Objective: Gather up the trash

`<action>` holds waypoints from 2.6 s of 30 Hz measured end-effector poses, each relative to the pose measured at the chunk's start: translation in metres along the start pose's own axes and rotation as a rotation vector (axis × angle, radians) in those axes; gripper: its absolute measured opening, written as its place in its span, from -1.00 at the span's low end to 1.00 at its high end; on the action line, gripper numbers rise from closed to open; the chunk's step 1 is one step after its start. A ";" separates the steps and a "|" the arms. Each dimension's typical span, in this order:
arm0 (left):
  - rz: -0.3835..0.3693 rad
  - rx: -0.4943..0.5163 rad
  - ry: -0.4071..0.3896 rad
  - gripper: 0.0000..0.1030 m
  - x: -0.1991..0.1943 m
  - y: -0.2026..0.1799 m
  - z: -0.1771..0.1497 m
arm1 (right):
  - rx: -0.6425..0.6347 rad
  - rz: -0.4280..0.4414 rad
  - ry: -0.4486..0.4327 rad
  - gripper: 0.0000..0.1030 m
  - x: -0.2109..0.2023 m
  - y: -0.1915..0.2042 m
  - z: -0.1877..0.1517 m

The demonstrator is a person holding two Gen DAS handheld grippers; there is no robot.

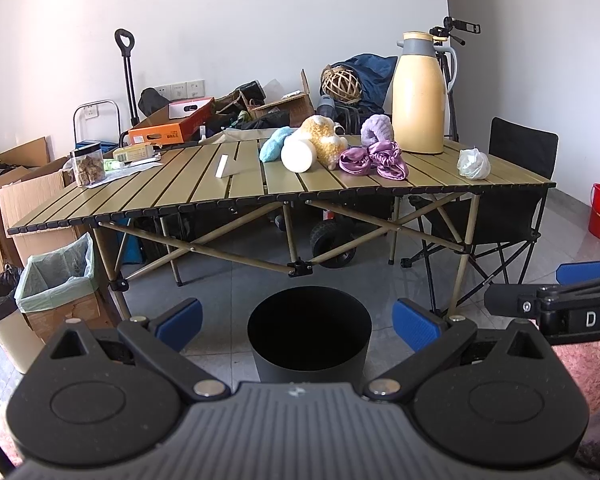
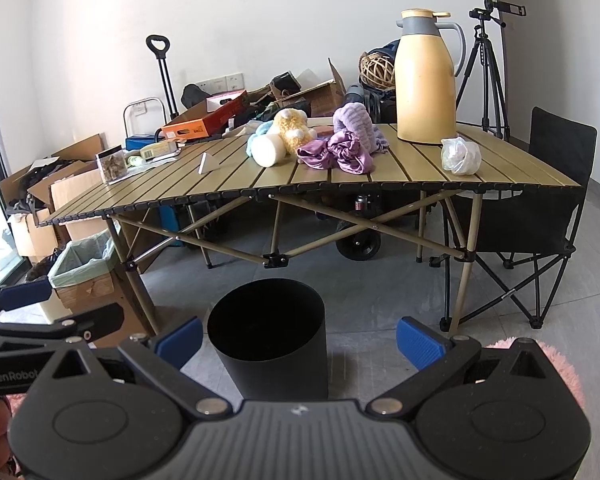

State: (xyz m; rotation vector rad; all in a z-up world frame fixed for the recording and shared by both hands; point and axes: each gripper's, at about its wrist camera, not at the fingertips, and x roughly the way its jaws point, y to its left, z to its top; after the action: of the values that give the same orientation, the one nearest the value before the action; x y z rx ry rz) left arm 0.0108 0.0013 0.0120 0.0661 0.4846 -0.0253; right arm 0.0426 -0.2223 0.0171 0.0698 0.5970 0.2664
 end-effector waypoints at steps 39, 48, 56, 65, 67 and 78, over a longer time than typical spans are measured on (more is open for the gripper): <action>0.044 0.002 -0.051 1.00 0.116 -0.010 0.066 | 0.085 -0.064 -0.133 1.00 0.104 -0.056 0.064; 0.023 -0.041 -0.087 1.00 0.157 -0.016 0.094 | 0.125 -0.122 -0.243 1.00 0.134 -0.085 0.101; -0.046 -0.057 -0.064 1.00 0.193 -0.025 0.117 | 0.116 -0.270 -0.306 1.00 0.160 -0.108 0.128; -0.067 -0.055 -0.060 1.00 0.231 -0.041 0.148 | 0.078 -0.392 -0.343 1.00 0.199 -0.143 0.149; -0.067 -0.057 -0.063 1.00 0.238 -0.044 0.153 | 0.059 -0.410 -0.347 1.00 0.209 -0.150 0.152; -0.158 -0.066 -0.043 1.00 0.276 -0.083 0.183 | 0.120 -0.409 -0.321 0.70 0.247 -0.188 0.153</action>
State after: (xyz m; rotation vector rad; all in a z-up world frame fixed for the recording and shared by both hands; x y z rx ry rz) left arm 0.3373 -0.0963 0.0403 -0.0372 0.4463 -0.1649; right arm 0.3679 -0.3355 -0.0186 0.1018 0.2964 -0.1766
